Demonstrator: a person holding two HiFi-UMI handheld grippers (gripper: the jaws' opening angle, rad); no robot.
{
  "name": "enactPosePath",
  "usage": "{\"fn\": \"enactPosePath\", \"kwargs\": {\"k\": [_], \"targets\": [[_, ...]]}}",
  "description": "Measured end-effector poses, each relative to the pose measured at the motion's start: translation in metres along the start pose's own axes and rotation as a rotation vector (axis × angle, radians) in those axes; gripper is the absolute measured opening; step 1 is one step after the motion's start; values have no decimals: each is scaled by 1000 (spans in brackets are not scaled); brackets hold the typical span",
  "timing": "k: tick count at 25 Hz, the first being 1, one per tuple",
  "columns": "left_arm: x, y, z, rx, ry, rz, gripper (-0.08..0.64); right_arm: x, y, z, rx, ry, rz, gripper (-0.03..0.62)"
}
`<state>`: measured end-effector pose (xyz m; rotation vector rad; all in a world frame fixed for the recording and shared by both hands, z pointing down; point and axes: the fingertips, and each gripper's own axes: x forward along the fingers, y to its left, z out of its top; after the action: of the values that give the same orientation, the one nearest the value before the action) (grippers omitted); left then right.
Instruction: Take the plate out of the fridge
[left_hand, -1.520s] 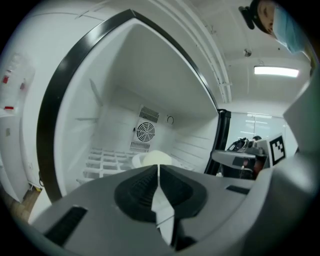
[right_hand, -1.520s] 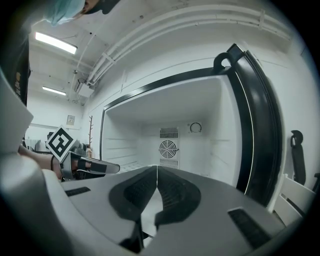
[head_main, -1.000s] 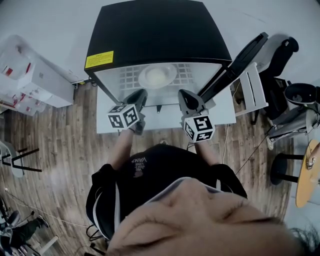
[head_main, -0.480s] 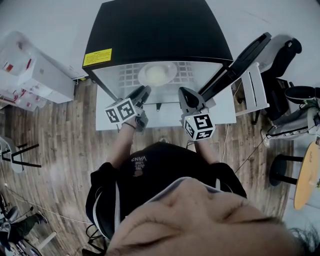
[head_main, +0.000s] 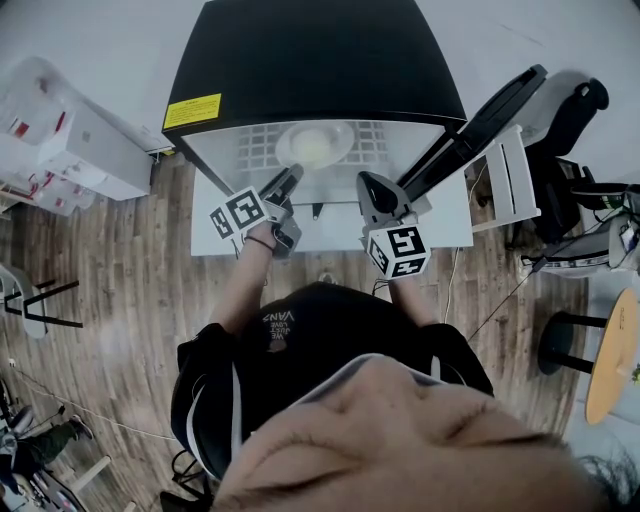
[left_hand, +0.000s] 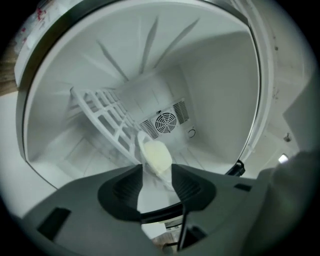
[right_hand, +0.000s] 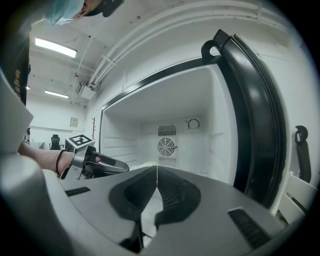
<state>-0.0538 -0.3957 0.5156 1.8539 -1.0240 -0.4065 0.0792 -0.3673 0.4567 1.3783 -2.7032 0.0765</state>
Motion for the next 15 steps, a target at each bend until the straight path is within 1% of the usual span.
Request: {"fn": "enactPosePath", "kwargs": {"k": [4,12,15], "targets": [[4,-2,2,-98,-19,-15,158,0,-4,0,3,-3,-2,12],[8,-1,11,-182,-64,19,158,0,-8,1,11,-13,0,12],[8,3,11,-226,-80,29,157,1,-8,-1,14,-13,4,12]]}}
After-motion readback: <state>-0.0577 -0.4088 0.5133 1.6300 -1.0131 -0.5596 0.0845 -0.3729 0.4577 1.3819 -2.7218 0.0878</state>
